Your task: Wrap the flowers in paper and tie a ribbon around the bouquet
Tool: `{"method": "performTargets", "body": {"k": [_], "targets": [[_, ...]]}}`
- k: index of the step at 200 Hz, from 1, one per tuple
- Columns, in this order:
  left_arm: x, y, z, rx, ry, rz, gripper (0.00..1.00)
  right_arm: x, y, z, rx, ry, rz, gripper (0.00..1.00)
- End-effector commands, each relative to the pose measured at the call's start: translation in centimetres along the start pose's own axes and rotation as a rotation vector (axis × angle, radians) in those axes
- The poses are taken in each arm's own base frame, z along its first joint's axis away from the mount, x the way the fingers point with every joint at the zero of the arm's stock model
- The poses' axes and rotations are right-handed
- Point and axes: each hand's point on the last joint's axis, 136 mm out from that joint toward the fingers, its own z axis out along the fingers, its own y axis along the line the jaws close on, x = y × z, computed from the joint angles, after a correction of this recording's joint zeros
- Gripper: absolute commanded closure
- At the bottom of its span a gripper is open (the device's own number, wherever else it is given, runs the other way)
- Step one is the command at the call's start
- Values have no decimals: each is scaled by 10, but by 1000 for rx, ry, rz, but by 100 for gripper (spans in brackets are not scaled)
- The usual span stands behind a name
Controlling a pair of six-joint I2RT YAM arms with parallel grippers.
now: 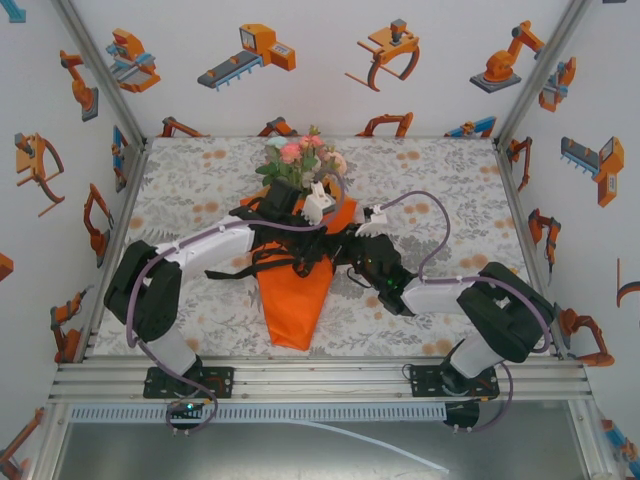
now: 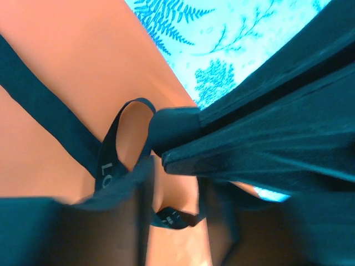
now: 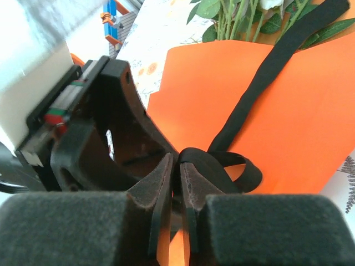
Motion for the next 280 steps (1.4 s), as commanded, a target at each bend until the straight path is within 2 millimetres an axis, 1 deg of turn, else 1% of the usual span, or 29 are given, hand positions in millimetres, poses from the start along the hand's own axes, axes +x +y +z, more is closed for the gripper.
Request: {"method": "performTargets", "body": {"k": [1, 6, 10, 25, 39, 62, 76, 83, 96, 107, 123, 144, 155, 168, 183, 189, 191, 194, 202, 222, 253, 280], "targets": [[-17, -11, -13, 30, -61, 6, 90, -4, 6, -1, -31, -21, 1, 81], [-17, -11, -13, 33, -59, 4, 97, -4, 5, -3, -26, -23, 1, 80], [-17, -11, -14, 33, -57, 3, 100, -3, 3, -4, -19, -23, 1, 79], [-18, -10, -17, 34, -63, -2, 100, -3, 1, -11, -15, -24, -24, 72], [-18, -10, -18, 42, -64, -12, 100, 1, 1, -18, -12, -4, -58, 69], [-21, -4, -19, 34, -57, -30, 100, 19, 8, -33, -20, 41, -161, 68], [-22, 0, -19, 29, -55, -47, 100, 28, 11, -41, -26, 54, -183, 68], [-23, 3, -19, 27, -57, -55, 100, 33, 14, -42, -29, 65, -189, 70], [-26, 5, -19, 26, -65, -64, 100, 40, 17, -38, -16, 80, -165, 73], [-27, 7, -20, 22, -72, -71, 100, 42, 14, -31, 12, 72, -85, 74], [-28, 9, -19, 16, -75, -81, 100, 41, -2, -21, 106, 27, 59, 74], [-29, 9, -18, 22, -82, -91, 100, 38, -21, -16, 204, -31, 160, 72], [-30, 8, -17, 28, -87, -90, 100, 37, -28, -13, 243, -51, 213, 69], [-29, 7, -16, 33, -85, -86, 100, 40, -38, -7, 281, -48, 292, 69], [-29, 7, -15, 35, -85, -82, 100, 39, -45, -3, 318, -69, 362, 69], [-28, 7, -15, 38, -86, -81, 100, 39, -47, -2, 334, -72, 375, 67], [-28, 6, -15, 39, -87, -80, 100, 39, -47, -2, 337, -75, 379, 61], [-28, 6, -15, 39, -89, -80, 100, 39, -48, -1, 346, -74, 377, 57], [-29, 5, -15, 40, -95, -77, 100, 40, -51, 0, 370, -73, 386, 52], [-30, 4, -16, 39, -103, -65, 100, 41, -58, 2, 427, -69, 376, 49], [-31, 2, -19, 38, -110, -48, 100, 35, -62, 6, 473, -76, 357, 44], [-30, 2, -19, 41, -111, -45, 100, 34, -67, 16, 485, -84, 356, 45]]}}
